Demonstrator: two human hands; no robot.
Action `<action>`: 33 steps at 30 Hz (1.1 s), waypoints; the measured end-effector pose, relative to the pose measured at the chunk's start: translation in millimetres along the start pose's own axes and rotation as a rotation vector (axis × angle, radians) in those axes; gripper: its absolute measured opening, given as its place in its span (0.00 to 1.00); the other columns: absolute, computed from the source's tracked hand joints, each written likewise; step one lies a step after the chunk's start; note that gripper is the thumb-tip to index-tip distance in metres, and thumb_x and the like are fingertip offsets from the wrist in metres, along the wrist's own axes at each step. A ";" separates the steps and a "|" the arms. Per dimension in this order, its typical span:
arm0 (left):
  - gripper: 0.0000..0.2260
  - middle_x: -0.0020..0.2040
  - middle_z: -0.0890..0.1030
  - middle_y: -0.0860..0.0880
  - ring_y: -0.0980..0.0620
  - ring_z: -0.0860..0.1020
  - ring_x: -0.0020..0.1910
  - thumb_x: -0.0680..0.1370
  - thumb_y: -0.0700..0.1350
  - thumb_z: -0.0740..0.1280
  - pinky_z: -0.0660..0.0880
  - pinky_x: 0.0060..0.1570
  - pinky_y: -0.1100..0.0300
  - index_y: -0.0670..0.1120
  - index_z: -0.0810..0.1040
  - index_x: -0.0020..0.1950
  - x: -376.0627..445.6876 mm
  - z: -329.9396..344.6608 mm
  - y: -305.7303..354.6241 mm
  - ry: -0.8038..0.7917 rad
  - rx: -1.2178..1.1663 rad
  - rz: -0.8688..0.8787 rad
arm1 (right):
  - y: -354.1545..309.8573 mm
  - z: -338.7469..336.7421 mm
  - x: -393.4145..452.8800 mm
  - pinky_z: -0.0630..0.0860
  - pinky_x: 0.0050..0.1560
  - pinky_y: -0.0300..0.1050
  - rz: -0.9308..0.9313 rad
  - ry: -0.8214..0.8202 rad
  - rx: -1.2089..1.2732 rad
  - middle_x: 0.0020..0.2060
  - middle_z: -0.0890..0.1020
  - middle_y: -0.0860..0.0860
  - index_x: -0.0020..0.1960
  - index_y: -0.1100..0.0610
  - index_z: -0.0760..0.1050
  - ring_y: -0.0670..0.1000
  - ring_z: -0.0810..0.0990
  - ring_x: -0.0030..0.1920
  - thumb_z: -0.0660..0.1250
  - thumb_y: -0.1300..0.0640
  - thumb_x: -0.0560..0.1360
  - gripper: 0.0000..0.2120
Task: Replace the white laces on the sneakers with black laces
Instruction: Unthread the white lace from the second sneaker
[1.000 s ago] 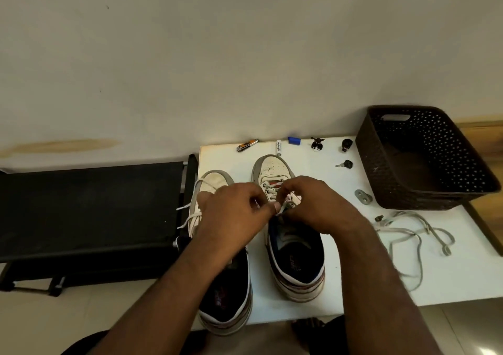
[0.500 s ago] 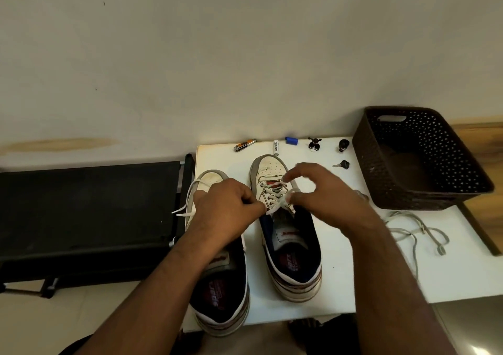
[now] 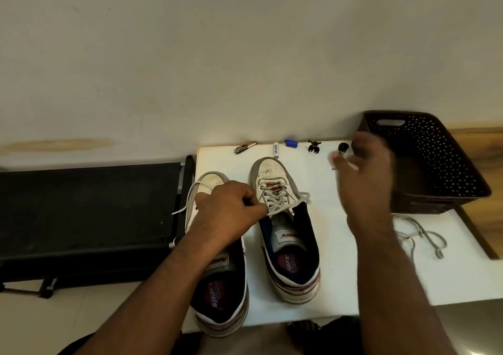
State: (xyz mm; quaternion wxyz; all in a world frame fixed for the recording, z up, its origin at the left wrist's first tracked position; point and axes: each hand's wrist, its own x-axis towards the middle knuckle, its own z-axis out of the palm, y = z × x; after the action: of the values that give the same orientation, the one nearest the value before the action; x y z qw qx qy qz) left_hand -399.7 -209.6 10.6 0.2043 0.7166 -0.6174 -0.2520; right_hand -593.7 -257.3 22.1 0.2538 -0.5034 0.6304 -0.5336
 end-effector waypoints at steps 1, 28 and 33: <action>0.09 0.36 0.81 0.53 0.58 0.76 0.41 0.73 0.52 0.68 0.55 0.50 0.56 0.48 0.82 0.39 -0.2 0.9 0.1 0.001 0.000 0.003 | -4.5 5.7 -5.2 0.69 0.55 0.31 -0.052 -0.244 -0.091 0.58 0.73 0.46 0.56 0.50 0.77 0.44 0.74 0.57 0.73 0.58 0.71 0.14; 0.11 0.45 0.77 0.56 0.49 0.76 0.51 0.74 0.46 0.67 0.61 0.50 0.52 0.55 0.65 0.45 -9.6 22.5 6.2 0.037 0.256 0.151 | 9.2 24.6 -27.0 0.77 0.48 0.46 0.187 -0.764 -0.735 0.52 0.79 0.51 0.48 0.50 0.74 0.52 0.77 0.48 0.70 0.56 0.71 0.07; 0.14 0.49 0.80 0.55 0.50 0.77 0.55 0.75 0.48 0.68 0.62 0.57 0.50 0.60 0.68 0.55 -6.4 13.8 -4.6 -0.033 0.272 0.102 | 14.2 4.9 -16.5 0.76 0.30 0.42 0.429 -0.825 -0.502 0.45 0.80 0.52 0.45 0.53 0.77 0.49 0.78 0.41 0.74 0.59 0.70 0.07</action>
State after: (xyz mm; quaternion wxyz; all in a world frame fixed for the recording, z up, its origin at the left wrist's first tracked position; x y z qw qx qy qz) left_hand -405.2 -202.3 -2.3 0.1076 0.7011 -0.6848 -0.1670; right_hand -588.7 -245.5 3.9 0.4558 -0.5767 0.6753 -0.0600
